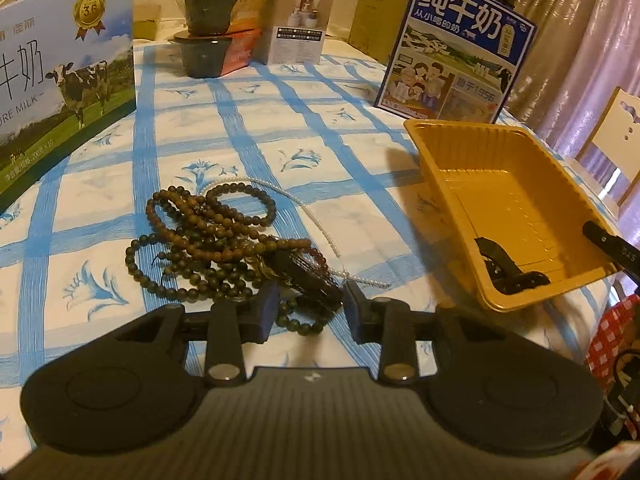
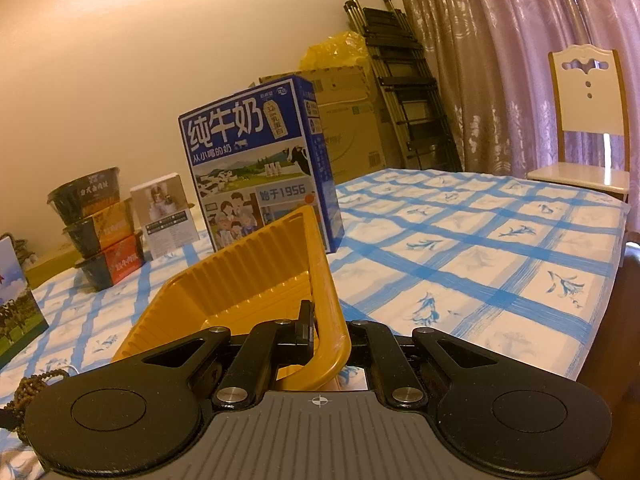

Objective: Organize jewelry
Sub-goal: 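Grasp a silver-faced watch from the bead pile with the left tool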

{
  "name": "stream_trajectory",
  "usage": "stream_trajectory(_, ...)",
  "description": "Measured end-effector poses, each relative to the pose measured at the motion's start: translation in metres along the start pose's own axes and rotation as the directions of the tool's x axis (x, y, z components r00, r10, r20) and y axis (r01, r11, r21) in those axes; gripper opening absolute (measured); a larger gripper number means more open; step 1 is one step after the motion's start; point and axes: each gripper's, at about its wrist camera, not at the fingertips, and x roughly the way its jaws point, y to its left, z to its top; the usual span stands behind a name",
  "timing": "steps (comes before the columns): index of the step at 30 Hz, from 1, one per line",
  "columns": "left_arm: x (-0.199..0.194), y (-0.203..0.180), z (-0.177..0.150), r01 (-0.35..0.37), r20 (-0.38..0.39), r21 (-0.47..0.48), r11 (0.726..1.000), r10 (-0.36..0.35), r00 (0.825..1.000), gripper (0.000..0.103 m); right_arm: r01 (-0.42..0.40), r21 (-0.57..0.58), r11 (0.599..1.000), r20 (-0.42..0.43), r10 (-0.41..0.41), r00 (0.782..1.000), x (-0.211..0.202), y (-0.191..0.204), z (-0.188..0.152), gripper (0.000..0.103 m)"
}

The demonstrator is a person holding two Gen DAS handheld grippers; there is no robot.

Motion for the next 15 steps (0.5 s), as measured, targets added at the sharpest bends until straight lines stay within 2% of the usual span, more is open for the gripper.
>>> stream_trajectory(5,0.004,0.006,0.003,-0.061,0.023,0.058,0.996,0.060,0.998,0.032,0.000,0.003,1.000,-0.001,0.000,1.000,0.000,0.000,0.000,0.006)
stream_trajectory(8,0.008,0.014,0.004,-0.068,-0.003,0.055,0.996,0.068,0.998,0.032,0.000,0.002,1.000,-0.001,0.000,1.000,0.000,0.000,0.000,0.006)
stream_trajectory(12,0.010,0.023,0.004,0.002,-0.032,-0.062,0.998,-0.004,0.999,0.033,0.002,0.001,1.000,-0.003,-0.002,1.000,0.000,-0.001,-0.001,0.006)
stream_trajectory(15,0.015,0.025,0.007,0.050,-0.034,-0.152,0.987,-0.055,0.998,0.042,0.001,0.000,1.000,-0.002,-0.001,1.000,0.000,0.000,-0.001,0.006)
